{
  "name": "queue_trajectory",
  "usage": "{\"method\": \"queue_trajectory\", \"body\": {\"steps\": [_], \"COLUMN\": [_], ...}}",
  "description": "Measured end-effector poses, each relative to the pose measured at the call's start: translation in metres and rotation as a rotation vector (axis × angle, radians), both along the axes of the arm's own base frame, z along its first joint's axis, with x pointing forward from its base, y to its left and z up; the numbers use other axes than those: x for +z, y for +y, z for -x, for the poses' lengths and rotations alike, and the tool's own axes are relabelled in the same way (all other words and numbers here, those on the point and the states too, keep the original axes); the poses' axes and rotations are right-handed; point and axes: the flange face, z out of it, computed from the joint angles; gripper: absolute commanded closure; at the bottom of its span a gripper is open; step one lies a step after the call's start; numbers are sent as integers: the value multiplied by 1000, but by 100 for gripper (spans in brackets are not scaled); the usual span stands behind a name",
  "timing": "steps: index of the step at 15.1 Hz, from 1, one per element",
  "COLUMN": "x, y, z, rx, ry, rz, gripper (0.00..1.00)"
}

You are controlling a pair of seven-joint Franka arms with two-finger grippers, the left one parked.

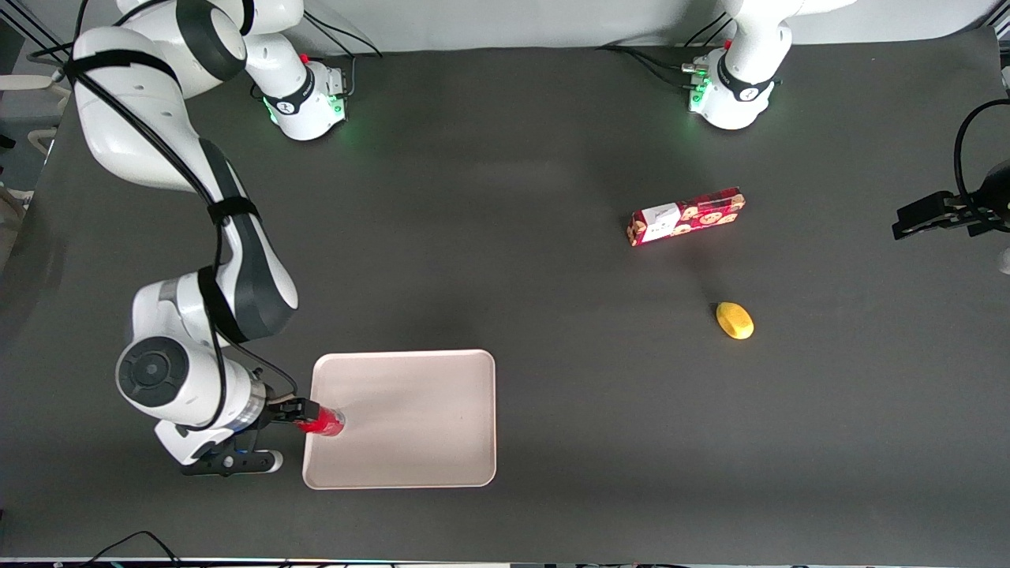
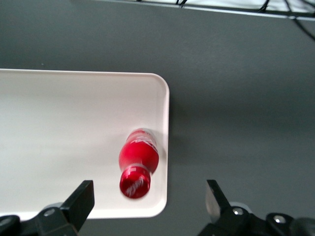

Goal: Place coke bottle on tray

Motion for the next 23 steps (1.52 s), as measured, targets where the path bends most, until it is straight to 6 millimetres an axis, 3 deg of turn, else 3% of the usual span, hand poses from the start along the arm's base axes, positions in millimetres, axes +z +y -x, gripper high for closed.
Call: {"method": "queue_trajectory", "body": {"steps": [2,4,7,11,16,19,23], "x": [54,106,156,177,178,185,207], "y": [-7,-25,-57,-106,-162,-175,-172], "z": [11,32,62,107,168,203,234], "rx": [-15,-51,-111,-147,-130,-120,-99], "ry": [-5,32,49,95,102,96,64], "rz": [13,26,-7,-39,-86,-103,-111], "gripper": [0,0,0,0,0,0,0]}}
